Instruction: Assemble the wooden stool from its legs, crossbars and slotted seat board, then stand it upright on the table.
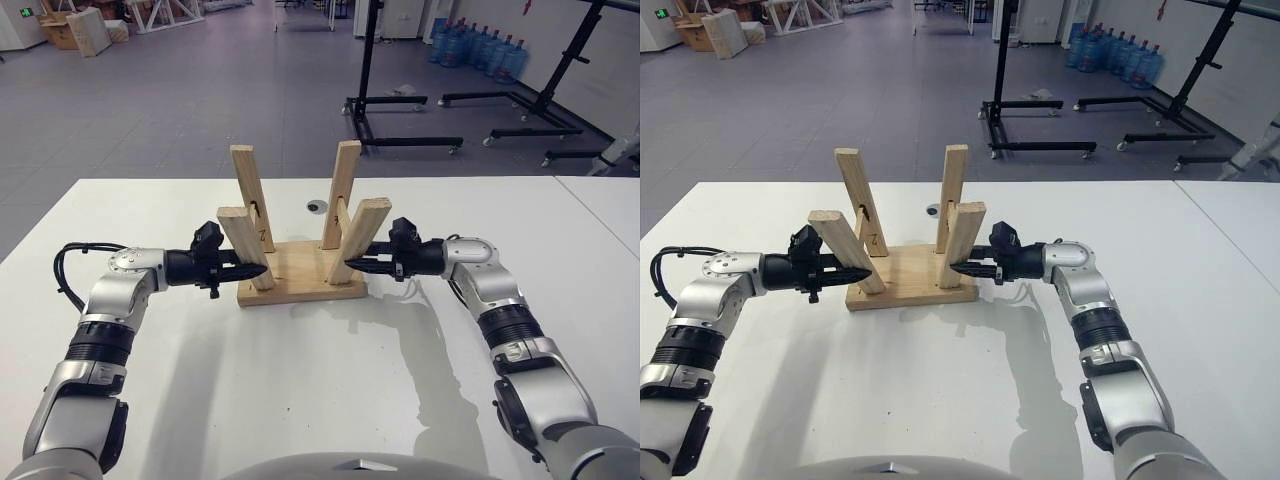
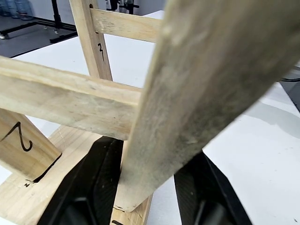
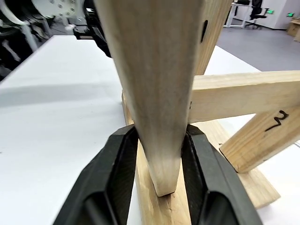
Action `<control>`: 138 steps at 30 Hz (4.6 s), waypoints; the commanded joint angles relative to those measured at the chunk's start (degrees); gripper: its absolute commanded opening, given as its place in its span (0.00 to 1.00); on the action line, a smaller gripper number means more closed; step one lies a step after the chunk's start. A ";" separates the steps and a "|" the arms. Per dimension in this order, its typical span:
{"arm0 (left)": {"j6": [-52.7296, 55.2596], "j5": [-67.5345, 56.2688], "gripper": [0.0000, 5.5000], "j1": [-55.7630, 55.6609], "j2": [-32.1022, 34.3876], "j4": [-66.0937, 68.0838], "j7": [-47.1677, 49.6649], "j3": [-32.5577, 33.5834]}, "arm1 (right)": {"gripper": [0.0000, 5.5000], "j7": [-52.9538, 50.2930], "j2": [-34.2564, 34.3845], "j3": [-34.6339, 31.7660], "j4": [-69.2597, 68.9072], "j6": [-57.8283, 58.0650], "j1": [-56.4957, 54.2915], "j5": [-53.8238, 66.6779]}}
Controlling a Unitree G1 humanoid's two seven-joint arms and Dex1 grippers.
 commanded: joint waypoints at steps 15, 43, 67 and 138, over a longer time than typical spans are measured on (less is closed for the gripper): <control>49.70 -37.88 0.23 23.51 6.05 -42.34 12.53 5.73 | 0.22 -13.54 -8.65 -9.39 -43.76 74.30 12.00 43.42; 58.62 -48.70 0.56 18.68 10.13 -27.55 23.69 8.94 | 0.56 -26.43 -9.72 -12.62 -29.89 85.70 6.97 48.21; 52.72 -43.09 0.93 16.44 18.59 -18.66 12.45 22.31 | 0.97 -20.56 -15.85 -19.12 -35.53 68.27 16.67 43.58; 21.03 -39.01 0.23 38.17 26.95 -49.88 3.02 11.19 | 0.26 5.47 -31.34 -1.90 -49.69 40.17 30.43 32.56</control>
